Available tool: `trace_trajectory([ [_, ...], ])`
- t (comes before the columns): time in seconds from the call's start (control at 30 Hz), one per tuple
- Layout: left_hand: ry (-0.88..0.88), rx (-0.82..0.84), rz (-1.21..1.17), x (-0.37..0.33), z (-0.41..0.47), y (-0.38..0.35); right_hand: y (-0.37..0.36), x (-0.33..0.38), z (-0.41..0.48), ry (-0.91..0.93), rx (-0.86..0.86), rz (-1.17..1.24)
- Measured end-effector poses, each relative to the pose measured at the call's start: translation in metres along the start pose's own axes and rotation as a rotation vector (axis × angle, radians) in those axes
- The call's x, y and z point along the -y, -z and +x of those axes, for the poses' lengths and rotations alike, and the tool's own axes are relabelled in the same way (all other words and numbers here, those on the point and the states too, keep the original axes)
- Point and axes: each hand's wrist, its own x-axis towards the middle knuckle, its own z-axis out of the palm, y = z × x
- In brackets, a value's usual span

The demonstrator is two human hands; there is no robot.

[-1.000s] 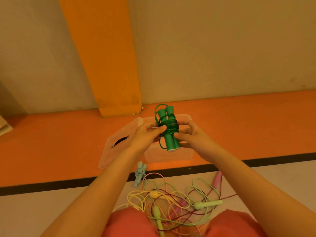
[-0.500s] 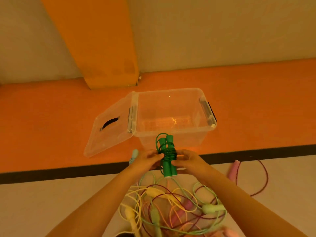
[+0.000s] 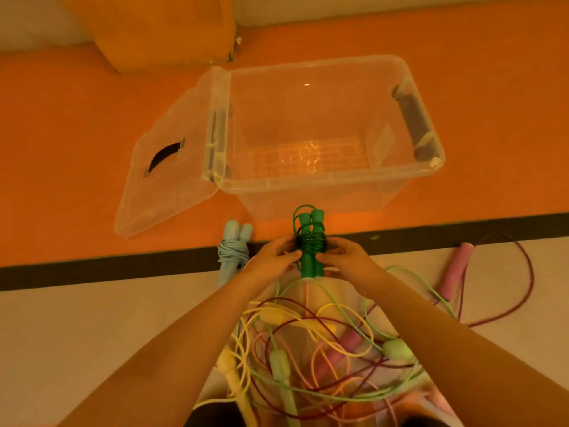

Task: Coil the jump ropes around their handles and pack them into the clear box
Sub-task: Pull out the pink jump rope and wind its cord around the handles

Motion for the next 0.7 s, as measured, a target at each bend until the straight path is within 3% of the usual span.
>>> trace_trajectory([
  [0.17,-0.030,0.037,0.049,0.006,0.005,-0.008,0.004,-0.009,0.006,0.069,-0.034,-0.026],
  [0.47,0.005,-0.139,0.250,0.004,-0.018,-0.023,0.025,-0.012,-0.024,0.038,-0.077,-0.135],
  [0.7,-0.109,-0.219,0.285,-0.020,-0.024,-0.045,0.068,-0.017,-0.045,0.077,-0.189,-0.252],
])
